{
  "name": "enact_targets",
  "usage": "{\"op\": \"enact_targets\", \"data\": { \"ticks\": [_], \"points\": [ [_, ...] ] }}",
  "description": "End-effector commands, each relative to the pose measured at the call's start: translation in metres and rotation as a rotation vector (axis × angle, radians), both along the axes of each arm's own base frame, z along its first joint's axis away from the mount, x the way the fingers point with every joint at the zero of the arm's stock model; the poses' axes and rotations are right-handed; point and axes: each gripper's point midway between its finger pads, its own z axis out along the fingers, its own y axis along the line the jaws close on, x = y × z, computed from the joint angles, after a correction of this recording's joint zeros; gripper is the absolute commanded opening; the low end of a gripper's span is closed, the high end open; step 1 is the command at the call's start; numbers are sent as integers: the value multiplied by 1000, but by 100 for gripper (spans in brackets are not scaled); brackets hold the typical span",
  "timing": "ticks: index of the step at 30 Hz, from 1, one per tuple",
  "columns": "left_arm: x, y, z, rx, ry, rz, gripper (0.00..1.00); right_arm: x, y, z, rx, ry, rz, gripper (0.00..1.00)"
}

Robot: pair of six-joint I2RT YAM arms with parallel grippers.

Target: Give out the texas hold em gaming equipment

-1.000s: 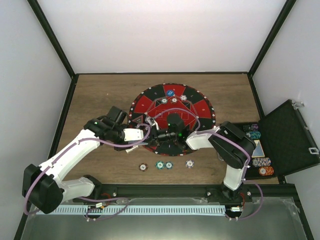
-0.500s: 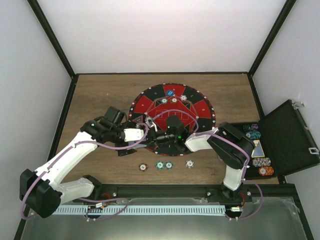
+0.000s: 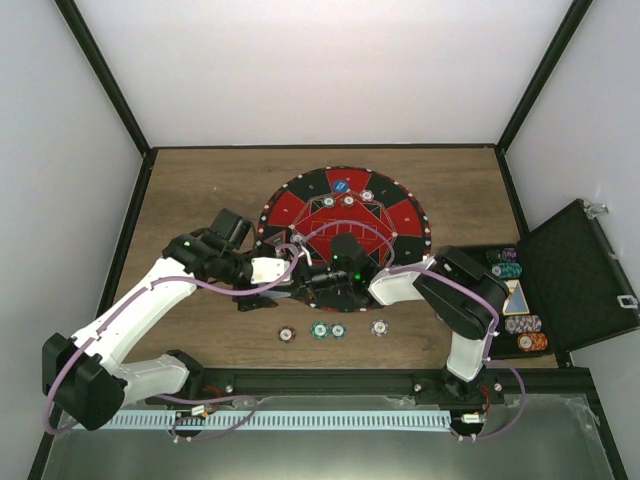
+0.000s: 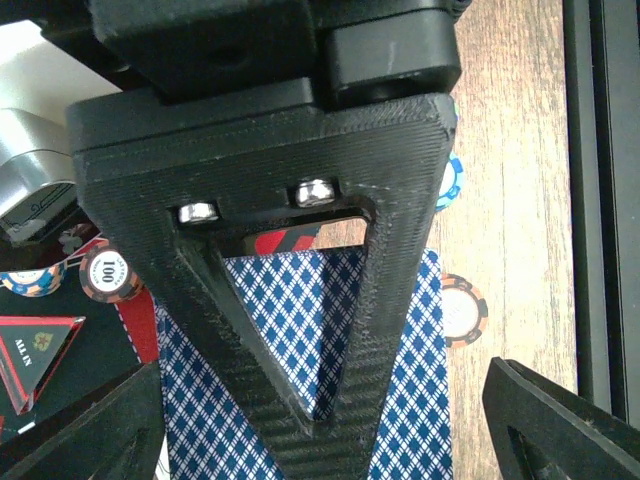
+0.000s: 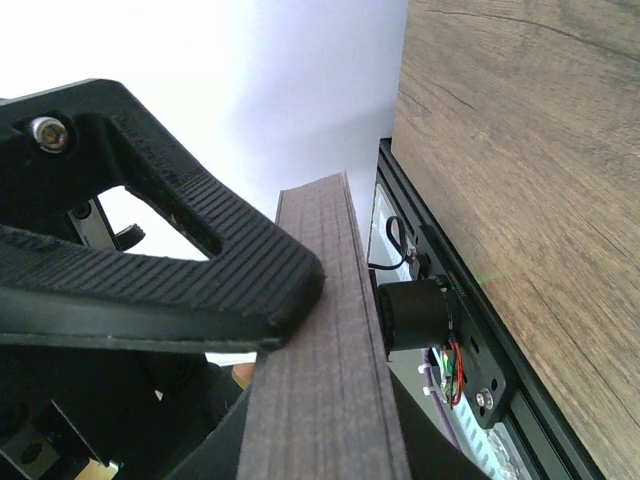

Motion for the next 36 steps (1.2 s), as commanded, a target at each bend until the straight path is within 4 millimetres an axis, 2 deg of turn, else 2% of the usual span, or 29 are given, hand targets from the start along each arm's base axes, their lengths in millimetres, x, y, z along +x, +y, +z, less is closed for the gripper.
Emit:
{"op": "enact_targets", "data": {
  "ticks": [1, 7, 14, 18, 27, 30, 32, 34, 36],
  "points": [
    [-5, -4, 2, -21, 6, -38, 87, -6, 2, 23, 68, -56, 19, 6],
    [-3, -1, -4, -5, -2, -30, 77, -8, 4, 27, 81, -62, 29, 6],
    [-5, 4, -13, 6, 3, -21, 73, -11, 3, 33, 99, -73, 34, 6],
    [-4, 7, -16, 4, 3, -8, 66, -12, 3, 37, 108, -80, 36, 6],
    [-8, 14, -26, 27, -4, -6, 63, -12, 2, 40, 115, -88, 36, 6],
    [-6, 16, -29, 40, -16, -4, 51, -12, 2, 39, 113, -88, 37, 6],
    [-6, 17, -29, 45, -19, -3, 38, -11, 2, 37, 108, -86, 37, 6],
    [-3, 17, -27, 44, -35, 4, 21, -12, 3, 37, 106, -85, 40, 6],
    [-1, 17, -25, 41, -50, 13, 12, -11, 3, 35, 97, -85, 39, 7]
  ]
}}
